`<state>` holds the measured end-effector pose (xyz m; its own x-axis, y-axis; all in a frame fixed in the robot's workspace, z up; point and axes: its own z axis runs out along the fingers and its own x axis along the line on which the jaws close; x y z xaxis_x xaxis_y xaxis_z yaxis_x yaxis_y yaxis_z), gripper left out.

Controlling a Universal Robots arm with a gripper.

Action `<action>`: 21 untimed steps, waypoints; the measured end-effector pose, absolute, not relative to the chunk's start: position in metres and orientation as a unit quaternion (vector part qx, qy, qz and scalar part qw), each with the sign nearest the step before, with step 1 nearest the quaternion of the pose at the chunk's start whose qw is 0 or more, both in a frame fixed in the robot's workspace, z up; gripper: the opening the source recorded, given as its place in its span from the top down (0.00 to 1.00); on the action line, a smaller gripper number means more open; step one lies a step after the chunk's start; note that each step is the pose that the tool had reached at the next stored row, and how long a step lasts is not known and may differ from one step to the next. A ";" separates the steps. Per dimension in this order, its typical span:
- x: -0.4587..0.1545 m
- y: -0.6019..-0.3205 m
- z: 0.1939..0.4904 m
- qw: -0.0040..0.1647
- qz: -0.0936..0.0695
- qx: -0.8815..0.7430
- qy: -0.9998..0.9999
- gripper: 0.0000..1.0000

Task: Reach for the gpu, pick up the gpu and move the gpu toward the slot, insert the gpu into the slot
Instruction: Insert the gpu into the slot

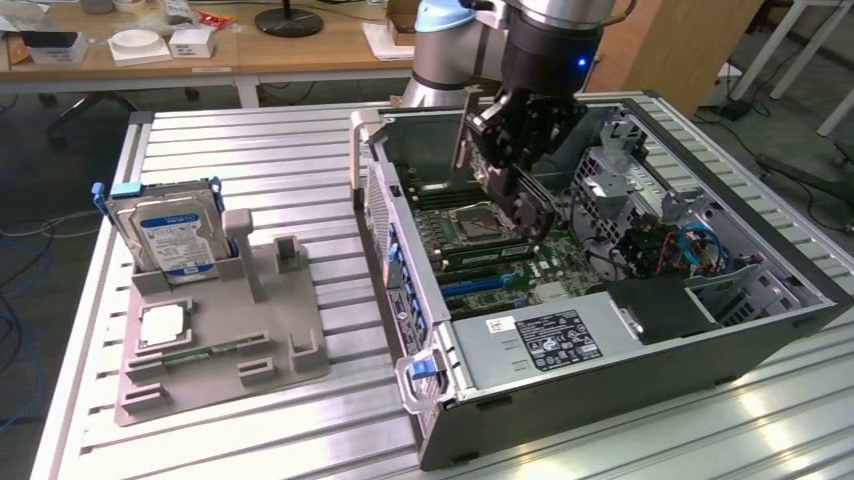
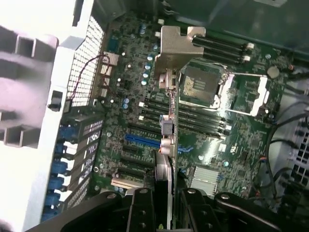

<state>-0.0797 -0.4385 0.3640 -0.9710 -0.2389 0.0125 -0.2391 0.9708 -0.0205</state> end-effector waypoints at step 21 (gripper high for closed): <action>-0.080 -0.438 0.364 0.003 0.011 0.302 -0.953 0.74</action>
